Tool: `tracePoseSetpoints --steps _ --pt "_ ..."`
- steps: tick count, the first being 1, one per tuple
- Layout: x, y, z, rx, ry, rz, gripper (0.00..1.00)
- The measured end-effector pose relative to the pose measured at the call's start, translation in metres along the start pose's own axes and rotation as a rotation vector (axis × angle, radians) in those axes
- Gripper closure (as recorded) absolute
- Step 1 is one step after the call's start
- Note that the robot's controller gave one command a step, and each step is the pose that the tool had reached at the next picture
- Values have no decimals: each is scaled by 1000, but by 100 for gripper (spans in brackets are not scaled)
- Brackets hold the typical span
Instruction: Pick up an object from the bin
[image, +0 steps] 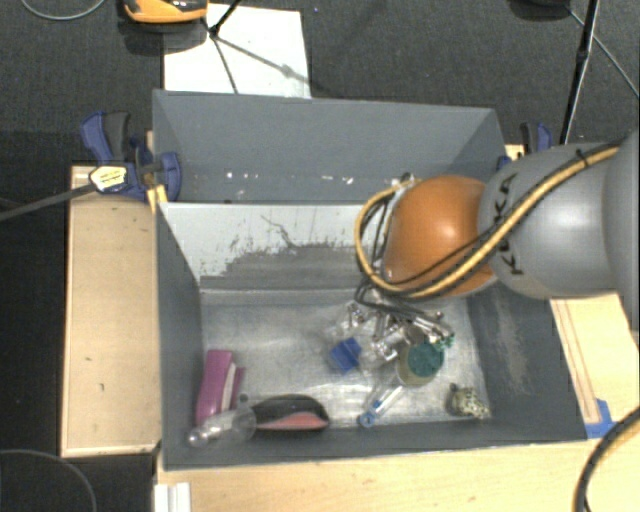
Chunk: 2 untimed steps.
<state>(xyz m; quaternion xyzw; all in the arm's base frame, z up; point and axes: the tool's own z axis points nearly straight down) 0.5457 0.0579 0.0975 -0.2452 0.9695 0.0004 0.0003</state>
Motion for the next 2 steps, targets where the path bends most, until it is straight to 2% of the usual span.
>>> tracePoseSetpoints --steps 1,2 --pt "-2 2 14 13 -21 -279 100" --pt "18 1 -132 6 -8 -268 100"
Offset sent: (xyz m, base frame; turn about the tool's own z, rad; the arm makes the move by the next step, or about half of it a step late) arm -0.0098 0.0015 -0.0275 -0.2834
